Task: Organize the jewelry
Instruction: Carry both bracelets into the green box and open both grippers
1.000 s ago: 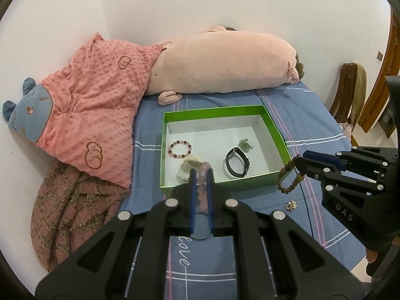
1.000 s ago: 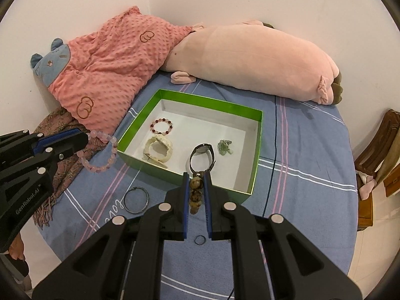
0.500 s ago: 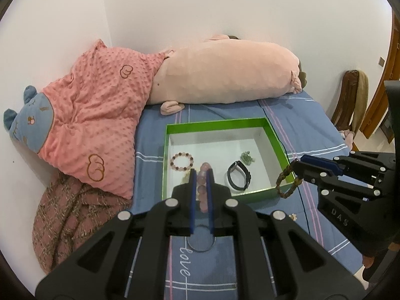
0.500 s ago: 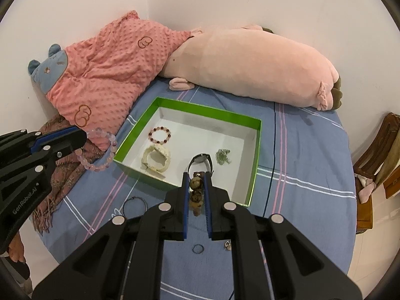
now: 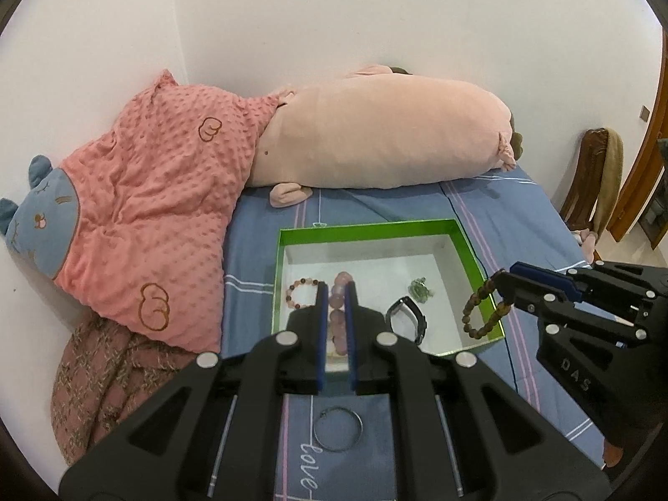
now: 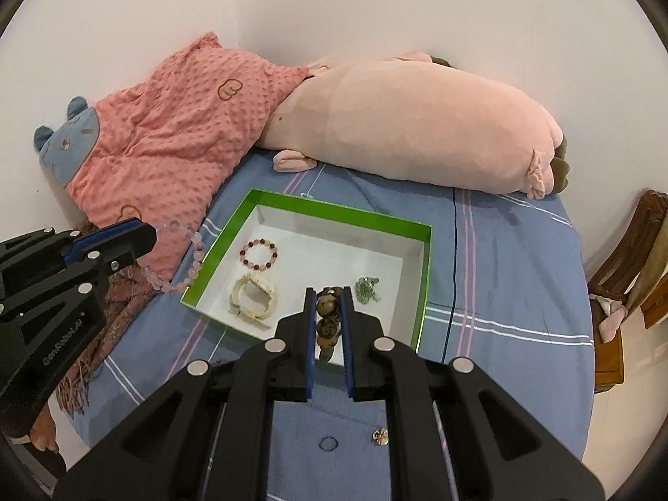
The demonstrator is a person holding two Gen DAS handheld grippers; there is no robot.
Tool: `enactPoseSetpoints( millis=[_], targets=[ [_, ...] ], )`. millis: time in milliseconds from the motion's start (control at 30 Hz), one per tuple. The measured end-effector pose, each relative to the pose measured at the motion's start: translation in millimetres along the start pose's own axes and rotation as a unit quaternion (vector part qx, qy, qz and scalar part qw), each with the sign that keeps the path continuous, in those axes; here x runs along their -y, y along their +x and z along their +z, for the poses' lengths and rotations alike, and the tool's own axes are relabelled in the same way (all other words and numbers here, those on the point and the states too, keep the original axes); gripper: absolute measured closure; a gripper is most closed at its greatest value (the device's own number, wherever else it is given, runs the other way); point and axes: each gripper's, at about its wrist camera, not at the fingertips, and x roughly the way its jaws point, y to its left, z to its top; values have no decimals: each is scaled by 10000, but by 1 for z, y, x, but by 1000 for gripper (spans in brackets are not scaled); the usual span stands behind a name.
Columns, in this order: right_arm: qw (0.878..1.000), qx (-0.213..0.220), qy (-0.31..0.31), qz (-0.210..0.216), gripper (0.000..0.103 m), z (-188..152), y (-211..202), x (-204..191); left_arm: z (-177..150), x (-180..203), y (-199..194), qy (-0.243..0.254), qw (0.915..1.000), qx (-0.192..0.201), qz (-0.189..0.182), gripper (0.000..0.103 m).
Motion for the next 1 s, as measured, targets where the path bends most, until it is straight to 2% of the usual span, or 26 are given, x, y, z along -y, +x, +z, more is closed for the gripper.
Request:
enactPoseSetpoints(
  millis=[433,800,1000],
  targets=[
    [9998,-73,128,-124,92,31,42,13,19,-2,48,-40,9997,-226,1,95],
    [9992,-292,281,-71,92,58,94,30,28,-21,111,-256,9978,-601,61,95],
    [9967,-710,388,6,92,61,147,38,28,-16,156,-277,9954,-918,-43,95]
  ],
)
